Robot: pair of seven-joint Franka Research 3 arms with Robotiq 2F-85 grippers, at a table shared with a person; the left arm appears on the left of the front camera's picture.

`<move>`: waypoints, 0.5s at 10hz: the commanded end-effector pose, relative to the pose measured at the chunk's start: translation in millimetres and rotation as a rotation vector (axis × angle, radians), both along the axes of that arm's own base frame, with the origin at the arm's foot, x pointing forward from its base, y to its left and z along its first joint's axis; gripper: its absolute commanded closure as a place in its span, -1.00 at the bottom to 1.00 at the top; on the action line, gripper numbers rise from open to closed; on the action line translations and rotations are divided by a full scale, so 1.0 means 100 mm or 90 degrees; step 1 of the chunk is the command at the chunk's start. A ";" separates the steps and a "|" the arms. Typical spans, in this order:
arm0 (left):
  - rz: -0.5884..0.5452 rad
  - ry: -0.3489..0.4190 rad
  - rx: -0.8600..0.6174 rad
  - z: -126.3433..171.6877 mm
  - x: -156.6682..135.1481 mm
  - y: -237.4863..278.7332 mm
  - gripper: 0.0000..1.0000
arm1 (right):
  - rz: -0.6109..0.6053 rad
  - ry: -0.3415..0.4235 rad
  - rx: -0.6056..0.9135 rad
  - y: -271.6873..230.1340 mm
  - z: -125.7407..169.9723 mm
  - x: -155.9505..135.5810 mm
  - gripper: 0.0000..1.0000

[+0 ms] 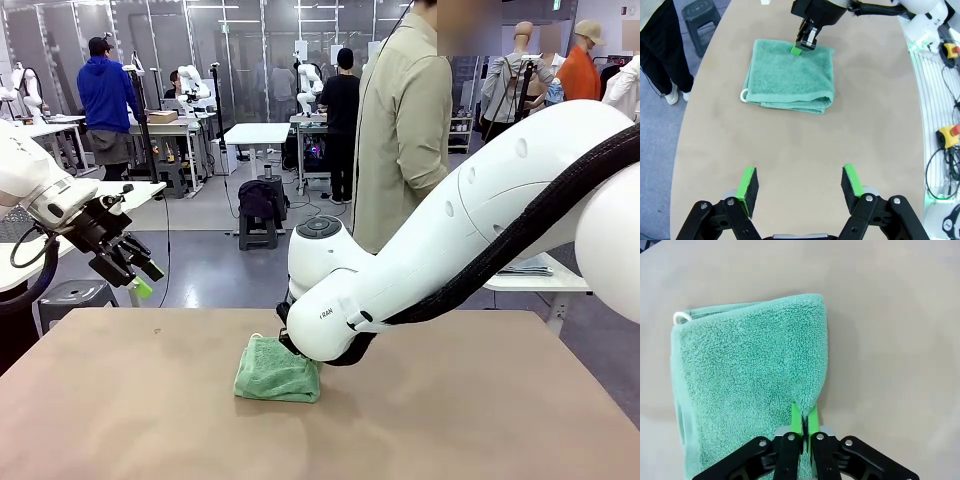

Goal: Fold the towels and place them in the basket.
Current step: Place the folded Towel with hook on the right side of the table.

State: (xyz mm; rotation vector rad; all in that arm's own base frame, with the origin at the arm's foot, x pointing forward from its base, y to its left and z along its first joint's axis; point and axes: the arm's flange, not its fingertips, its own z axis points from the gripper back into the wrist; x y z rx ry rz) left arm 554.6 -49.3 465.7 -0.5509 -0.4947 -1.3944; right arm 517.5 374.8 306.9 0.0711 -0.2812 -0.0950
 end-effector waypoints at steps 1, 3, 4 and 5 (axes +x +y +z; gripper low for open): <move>0.010 0.003 0.001 0.01 0.00 -0.01 -0.69 | 0.001 0.001 -0.002 0.01 -0.01 -0.01 1.00; 0.010 0.003 0.001 0.01 0.00 -0.01 -0.69 | 0.009 -0.029 -0.002 -0.07 0.01 0.02 0.89; 0.010 0.003 0.001 0.01 0.00 -0.01 -0.69 | 0.000 -0.039 0.004 -0.17 0.04 0.05 0.89; 0.010 0.003 0.001 0.01 0.00 -0.01 -0.69 | 0.000 -0.048 0.007 -0.30 0.07 0.07 0.89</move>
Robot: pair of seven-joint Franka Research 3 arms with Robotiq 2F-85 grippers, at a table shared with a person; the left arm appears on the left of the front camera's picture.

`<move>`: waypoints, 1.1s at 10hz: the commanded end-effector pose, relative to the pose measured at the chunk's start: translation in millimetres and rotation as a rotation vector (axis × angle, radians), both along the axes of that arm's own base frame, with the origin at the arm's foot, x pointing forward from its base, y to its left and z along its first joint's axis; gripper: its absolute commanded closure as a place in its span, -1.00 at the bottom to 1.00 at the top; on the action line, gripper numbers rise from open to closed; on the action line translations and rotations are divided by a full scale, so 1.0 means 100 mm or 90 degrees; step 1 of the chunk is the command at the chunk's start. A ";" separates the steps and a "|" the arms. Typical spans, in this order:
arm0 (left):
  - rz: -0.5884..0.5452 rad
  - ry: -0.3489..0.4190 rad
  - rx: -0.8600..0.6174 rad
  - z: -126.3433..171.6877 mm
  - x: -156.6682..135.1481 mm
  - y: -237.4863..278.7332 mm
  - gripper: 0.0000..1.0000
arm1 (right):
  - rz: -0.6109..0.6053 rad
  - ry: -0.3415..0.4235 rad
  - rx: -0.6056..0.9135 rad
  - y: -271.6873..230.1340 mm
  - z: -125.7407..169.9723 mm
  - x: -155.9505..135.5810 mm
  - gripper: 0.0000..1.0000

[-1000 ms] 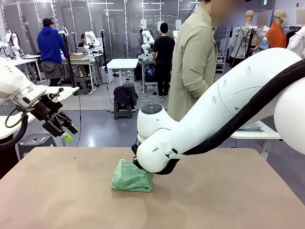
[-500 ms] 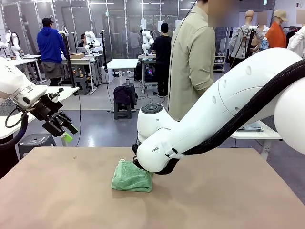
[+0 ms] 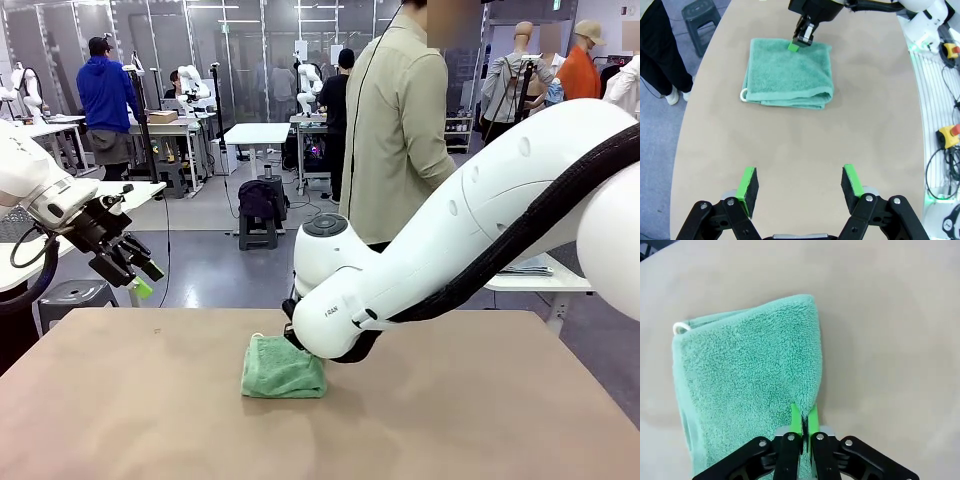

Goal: Fold the towels and place them in the basket.
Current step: Place the folded Towel with hook on the right side of the table.

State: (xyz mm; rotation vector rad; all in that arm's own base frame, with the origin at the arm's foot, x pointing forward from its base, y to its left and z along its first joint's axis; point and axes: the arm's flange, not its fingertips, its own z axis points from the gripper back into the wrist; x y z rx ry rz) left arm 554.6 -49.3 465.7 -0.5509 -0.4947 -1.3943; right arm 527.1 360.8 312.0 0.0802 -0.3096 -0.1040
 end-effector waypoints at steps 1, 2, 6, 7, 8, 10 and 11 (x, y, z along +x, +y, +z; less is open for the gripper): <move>0.010 0.003 0.001 0.01 0.00 -0.01 -0.69 | 0.009 -0.037 -0.004 -0.34 0.04 0.01 0.89; 0.010 0.003 0.001 0.01 0.00 -0.01 -0.69 | 0.004 -0.042 -0.017 -0.51 0.03 0.06 0.89; 0.010 0.003 0.001 0.01 0.00 -0.01 -0.69 | -0.023 -0.061 -0.076 -1.53 -0.13 0.40 0.89; 0.010 0.003 0.001 0.01 0.00 -0.01 -0.69 | -0.037 -0.079 -0.084 -1.83 -0.17 0.51 0.89; 0.010 0.003 0.001 0.01 0.00 -0.01 -0.69 | -0.047 -0.092 -0.094 -2.12 -0.19 0.59 0.89; 0.010 0.003 0.001 0.01 0.00 -0.01 -0.69 | -0.051 -0.097 -0.128 -2.70 -0.20 0.70 0.89; 0.010 0.003 0.001 0.01 0.00 -0.01 -0.69 | -0.031 -0.097 -0.136 -2.93 -0.22 0.73 0.89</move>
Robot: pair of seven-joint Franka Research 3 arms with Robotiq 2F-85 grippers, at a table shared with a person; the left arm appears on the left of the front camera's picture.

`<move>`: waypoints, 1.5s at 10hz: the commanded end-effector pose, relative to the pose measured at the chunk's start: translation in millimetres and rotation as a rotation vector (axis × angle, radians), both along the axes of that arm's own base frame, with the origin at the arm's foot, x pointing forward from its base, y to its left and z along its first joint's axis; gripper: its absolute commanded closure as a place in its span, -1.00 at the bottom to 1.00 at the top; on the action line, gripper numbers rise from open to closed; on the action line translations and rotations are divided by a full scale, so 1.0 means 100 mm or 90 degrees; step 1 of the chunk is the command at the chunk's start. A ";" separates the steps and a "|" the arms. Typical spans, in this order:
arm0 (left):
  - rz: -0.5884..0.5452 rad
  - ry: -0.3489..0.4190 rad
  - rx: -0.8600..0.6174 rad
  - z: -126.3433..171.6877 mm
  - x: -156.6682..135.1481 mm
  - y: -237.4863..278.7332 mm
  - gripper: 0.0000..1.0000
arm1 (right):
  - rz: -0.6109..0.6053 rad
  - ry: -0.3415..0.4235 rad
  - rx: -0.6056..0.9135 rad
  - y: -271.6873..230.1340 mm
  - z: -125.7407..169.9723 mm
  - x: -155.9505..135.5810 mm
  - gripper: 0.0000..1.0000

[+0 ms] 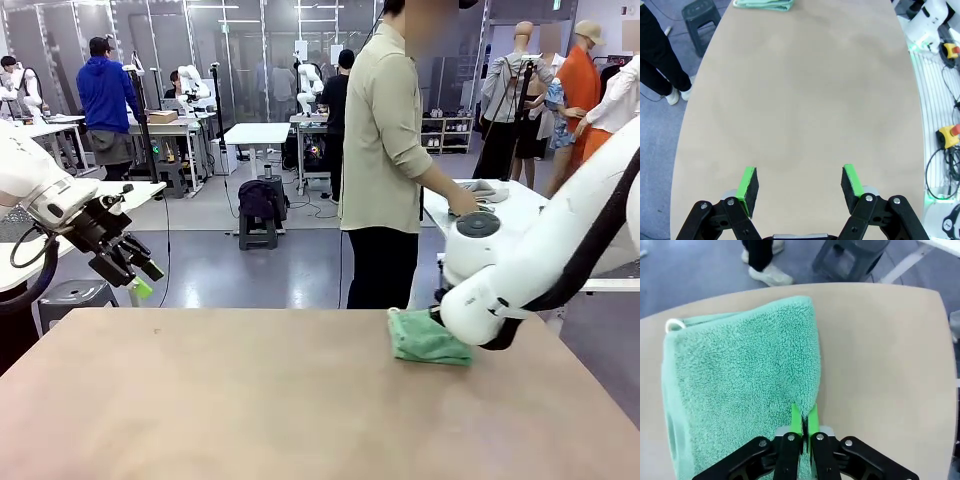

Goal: Fold the towels and place them in the basket.
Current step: Place the folded Towel with hook on the right side of the table.

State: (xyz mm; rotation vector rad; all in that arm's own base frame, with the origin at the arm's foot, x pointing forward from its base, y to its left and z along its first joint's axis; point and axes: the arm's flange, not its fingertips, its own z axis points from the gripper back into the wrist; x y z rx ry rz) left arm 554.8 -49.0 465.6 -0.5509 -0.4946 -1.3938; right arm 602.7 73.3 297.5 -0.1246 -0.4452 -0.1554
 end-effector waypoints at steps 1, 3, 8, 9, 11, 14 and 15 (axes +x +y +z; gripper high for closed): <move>0.010 0.003 0.001 0.01 0.00 -0.01 -0.69 | 0.041 -0.009 -0.027 -0.23 -0.10 0.02 0.89; 0.010 0.003 0.001 0.01 0.00 -0.01 -0.69 | 0.050 -0.022 -0.043 -0.55 -0.09 0.09 0.89; 0.010 0.003 0.001 0.01 0.00 -0.01 -0.69 | 0.049 0.003 -0.100 -1.05 -0.14 0.22 0.89; 0.010 0.003 0.001 0.01 0.00 -0.01 -0.69 | 0.052 -0.003 -0.096 -1.07 -0.15 0.22 0.89; 0.010 0.003 0.001 0.01 0.00 -0.01 -0.69 | 0.048 -0.018 -0.093 -1.12 -0.11 0.20 0.50; 0.010 0.003 0.001 0.01 0.00 -0.01 -0.69 | 0.041 -0.035 -0.093 -1.24 0.14 0.13 -0.22; 0.010 0.003 0.001 0.01 0.00 -0.01 -0.69 | 0.037 -0.039 -0.085 -1.29 0.25 0.08 -0.28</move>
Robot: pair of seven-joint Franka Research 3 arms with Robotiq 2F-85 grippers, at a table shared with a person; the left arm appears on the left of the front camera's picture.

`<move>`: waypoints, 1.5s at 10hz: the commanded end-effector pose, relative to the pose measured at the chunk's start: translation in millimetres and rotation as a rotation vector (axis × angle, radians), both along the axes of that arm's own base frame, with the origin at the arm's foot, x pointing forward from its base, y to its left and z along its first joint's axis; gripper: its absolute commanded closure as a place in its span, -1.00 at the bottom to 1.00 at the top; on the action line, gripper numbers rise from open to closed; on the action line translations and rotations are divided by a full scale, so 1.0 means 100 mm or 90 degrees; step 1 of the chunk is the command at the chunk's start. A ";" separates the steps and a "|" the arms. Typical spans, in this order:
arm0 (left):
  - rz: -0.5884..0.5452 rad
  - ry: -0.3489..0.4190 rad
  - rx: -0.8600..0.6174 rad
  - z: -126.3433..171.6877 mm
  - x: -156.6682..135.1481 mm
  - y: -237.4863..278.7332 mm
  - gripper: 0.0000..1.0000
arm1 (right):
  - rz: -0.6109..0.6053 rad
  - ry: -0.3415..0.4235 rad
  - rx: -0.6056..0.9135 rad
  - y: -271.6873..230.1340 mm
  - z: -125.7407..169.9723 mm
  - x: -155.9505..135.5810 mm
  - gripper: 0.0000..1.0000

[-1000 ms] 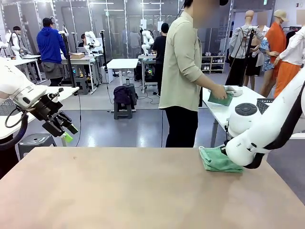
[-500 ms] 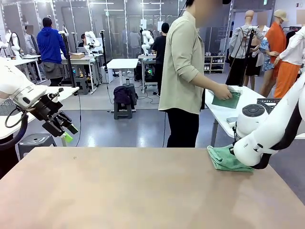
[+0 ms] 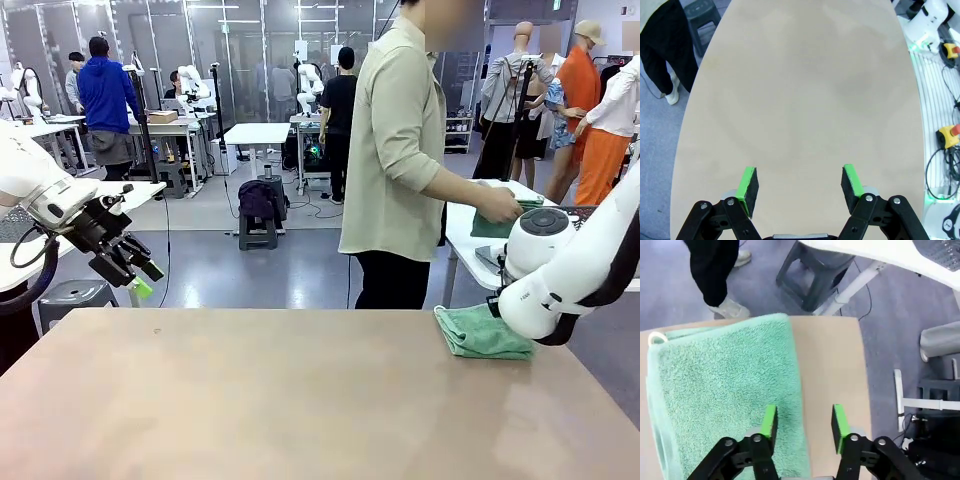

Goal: Fold the towels and place them in the basket.
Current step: Place the folded Towel with hook on the right side of the table.

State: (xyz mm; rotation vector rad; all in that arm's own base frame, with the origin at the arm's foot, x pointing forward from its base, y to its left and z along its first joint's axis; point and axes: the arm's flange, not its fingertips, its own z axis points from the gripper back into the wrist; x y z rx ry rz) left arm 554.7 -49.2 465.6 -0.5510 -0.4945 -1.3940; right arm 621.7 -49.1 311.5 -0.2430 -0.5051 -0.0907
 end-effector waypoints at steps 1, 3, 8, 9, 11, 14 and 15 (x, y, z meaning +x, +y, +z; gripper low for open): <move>0.010 0.003 0.001 0.01 0.00 -0.01 -0.69 | -0.008 0.008 0.034 -0.11 0.31 -0.21 -0.28; 0.010 0.003 0.001 0.01 0.00 -0.01 -0.69 | -0.080 0.071 0.069 -0.20 0.90 -0.60 -0.28; 0.010 0.003 0.001 0.01 0.00 -0.01 -0.69 | -0.060 -0.012 0.160 -0.69 2.34 -2.01 -0.28; 0.010 0.003 0.001 0.01 0.00 -0.01 -0.69 | -0.043 -0.037 0.178 -0.70 2.54 -2.25 -0.28; 0.010 0.003 0.001 0.01 0.00 -0.01 -0.69 | 0.030 -0.083 0.201 -0.59 2.91 -2.74 -0.28; 0.010 0.003 0.001 0.01 0.00 -0.01 -0.69 | 0.122 -0.130 0.211 -0.43 3.17 -3.26 -0.28; 0.010 0.003 0.001 0.01 0.00 -0.01 -0.69 | 0.137 -0.135 0.219 -0.38 3.19 -3.36 -0.28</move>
